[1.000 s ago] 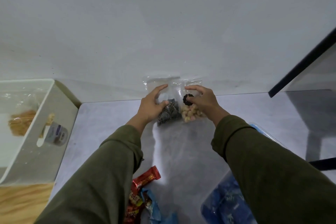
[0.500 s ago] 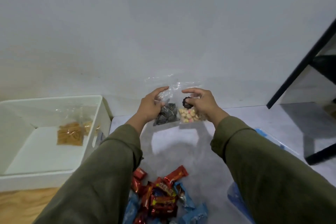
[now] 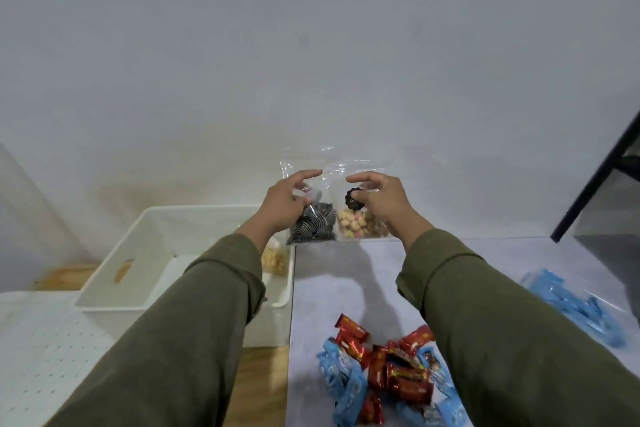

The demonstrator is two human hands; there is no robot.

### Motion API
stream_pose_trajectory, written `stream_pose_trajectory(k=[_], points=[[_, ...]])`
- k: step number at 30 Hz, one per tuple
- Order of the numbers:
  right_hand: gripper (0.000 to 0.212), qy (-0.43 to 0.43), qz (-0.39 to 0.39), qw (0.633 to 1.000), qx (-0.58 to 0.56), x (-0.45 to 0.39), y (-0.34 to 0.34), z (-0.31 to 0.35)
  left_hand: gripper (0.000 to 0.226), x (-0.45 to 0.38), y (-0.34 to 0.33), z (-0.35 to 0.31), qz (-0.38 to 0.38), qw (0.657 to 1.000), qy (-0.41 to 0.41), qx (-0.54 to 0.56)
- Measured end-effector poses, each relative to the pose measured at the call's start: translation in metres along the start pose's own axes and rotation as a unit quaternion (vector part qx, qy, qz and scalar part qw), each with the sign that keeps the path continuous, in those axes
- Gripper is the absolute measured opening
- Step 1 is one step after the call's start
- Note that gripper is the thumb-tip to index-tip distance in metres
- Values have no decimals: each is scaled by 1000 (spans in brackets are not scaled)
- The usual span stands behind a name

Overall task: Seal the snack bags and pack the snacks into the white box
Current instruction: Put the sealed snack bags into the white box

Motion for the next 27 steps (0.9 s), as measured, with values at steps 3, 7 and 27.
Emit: stream_pose_trajectory(k=[3, 7, 27], points=[[28, 7, 16, 1000, -11, 10, -28, 16, 38, 5, 33, 9, -18, 1000, 2, -2], [30, 8, 44, 999, -11, 18, -65, 20, 39, 12, 69, 26, -55, 998, 22, -2], [27, -125, 54, 990, 27, 50, -251, -75, 43, 9, 120, 239, 38, 990, 134, -3]])
Point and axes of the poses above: each hand's wrist, its own x-axis away from the middle knuckle, its own y-axis out of the back of the hand, z = x × y, the point moved 9 cm from there along -x, towards the middle knuckle, and after that the axes turned 12 degrees about -z, right-handed, at the moved point
